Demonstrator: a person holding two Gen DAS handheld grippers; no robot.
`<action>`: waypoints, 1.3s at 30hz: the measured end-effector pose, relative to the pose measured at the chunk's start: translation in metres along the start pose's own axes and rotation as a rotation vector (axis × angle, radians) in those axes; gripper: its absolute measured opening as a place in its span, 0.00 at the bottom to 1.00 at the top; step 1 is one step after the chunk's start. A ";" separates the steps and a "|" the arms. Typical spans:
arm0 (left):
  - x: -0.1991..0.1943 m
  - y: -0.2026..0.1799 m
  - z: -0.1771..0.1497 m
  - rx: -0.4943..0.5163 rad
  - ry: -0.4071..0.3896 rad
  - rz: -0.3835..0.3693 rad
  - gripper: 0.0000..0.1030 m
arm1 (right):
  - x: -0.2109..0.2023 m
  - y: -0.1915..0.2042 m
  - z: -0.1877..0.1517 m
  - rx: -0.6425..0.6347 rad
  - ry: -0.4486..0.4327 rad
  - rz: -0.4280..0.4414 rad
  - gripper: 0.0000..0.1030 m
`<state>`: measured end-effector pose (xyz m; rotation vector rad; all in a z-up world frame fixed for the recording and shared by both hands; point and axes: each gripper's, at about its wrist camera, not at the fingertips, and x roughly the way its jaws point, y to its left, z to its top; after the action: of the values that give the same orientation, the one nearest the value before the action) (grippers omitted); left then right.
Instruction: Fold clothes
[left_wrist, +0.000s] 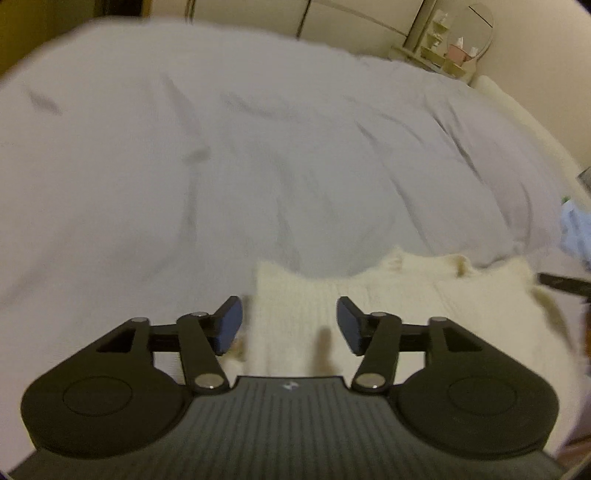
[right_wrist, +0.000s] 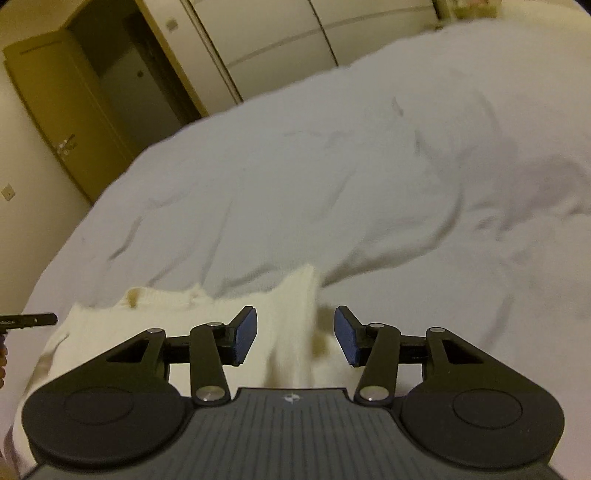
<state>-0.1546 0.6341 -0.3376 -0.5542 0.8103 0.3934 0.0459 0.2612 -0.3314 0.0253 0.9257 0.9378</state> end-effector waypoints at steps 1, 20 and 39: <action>0.004 -0.001 0.000 0.007 0.003 -0.014 0.48 | 0.012 0.000 0.002 0.002 0.030 -0.002 0.48; 0.056 -0.010 0.009 0.186 -0.069 0.185 0.15 | 0.064 -0.008 0.016 -0.043 0.043 -0.113 0.12; -0.103 -0.068 -0.168 0.232 -0.133 0.319 0.26 | -0.092 0.103 -0.146 -0.047 -0.159 -0.318 0.42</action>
<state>-0.2795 0.4670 -0.3319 -0.1794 0.8040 0.6134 -0.1483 0.2085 -0.3212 -0.0844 0.7345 0.6514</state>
